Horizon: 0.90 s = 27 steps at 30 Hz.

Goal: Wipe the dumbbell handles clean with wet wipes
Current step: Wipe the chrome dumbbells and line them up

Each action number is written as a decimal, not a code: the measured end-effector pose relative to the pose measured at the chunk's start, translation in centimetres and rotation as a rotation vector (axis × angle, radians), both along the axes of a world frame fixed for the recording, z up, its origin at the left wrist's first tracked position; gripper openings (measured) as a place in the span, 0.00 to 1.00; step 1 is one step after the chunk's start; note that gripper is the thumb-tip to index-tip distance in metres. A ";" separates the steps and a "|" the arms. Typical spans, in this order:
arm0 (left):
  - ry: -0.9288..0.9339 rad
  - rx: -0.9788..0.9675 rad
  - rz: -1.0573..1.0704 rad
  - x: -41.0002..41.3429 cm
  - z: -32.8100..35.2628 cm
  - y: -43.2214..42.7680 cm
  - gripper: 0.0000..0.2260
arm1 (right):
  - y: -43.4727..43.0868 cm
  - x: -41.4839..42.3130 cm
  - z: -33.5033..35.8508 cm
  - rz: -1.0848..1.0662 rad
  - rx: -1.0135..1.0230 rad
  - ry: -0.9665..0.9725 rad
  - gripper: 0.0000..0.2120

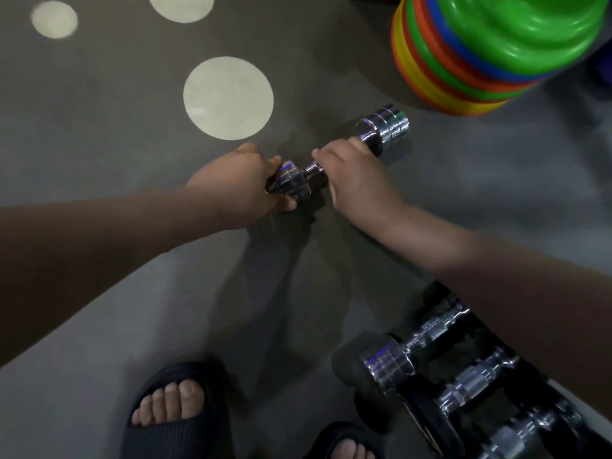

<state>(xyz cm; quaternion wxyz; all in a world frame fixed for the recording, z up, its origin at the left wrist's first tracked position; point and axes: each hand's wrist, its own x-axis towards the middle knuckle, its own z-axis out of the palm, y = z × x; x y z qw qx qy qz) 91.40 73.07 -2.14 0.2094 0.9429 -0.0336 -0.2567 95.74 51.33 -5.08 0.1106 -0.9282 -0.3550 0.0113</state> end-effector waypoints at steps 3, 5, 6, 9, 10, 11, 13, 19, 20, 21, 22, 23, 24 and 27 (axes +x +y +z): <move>-0.005 0.003 -0.002 -0.1 0.0 -0.1 0.34 | -1.1 0.6 0.2 0.065 0.007 -0.005 0.20; 0.000 0.007 -0.004 -0.1 0.0 -0.1 0.34 | -2.4 1.9 0.6 -0.017 -0.066 -0.081 0.20; 0.009 0.008 0.000 -0.2 0.1 -0.1 0.35 | -2.9 2.4 0.7 -0.052 -0.117 -0.122 0.21; 0.014 0.007 0.004 -0.1 0.1 0.0 0.36 | -2.9 2.2 0.7 -0.069 -0.187 -0.201 0.20; 0.012 0.007 0.003 -0.1 0.2 0.0 0.35 | -2.7 1.9 0.6 -0.063 -0.193 -0.216 0.20; 0.014 0.004 0.004 -0.1 0.2 -0.1 0.35 | -2.7 1.7 0.5 -0.057 -0.207 -0.227 0.21; 0.017 0.001 0.010 -0.1 0.5 -0.1 0.34 | -2.7 2.1 0.4 -0.041 -0.239 -0.255 0.21; 0.008 -0.016 -0.011 -0.4 0.7 -0.6 0.24 | -3.6 1.7 0.4 -0.037 -0.169 -0.168 0.23; 0.012 -0.012 -0.009 -0.4 0.7 -0.6 0.24 | -4.1 1.8 0.5 -0.042 -0.159 -0.153 0.21; 0.017 -0.009 -0.007 -0.3 0.7 -0.5 0.24 | -4.5 2.0 0.4 -0.053 -0.162 -0.137 0.17; 0.018 -0.007 -0.007 -0.3 0.7 -0.5 0.23 | -5.0 2.1 0.2 -0.063 -0.187 -0.116 0.14; 0.012 -0.006 -0.011 -0.3 0.7 -0.5 0.20 | -5.6 2.0 0.0 -0.067 -0.217 -0.094 0.12; 0.005 -0.005 -0.014 -0.2 0.7 -0.4 0.17 | -6.0 1.6 -0.2 -0.064 -0.239 -0.073 0.11; 0.013 -0.001 -0.011 -0.3 0.8 -0.5 0.16 | -6.5 1.4 -0.1 -0.032 -0.160 -0.081 0.12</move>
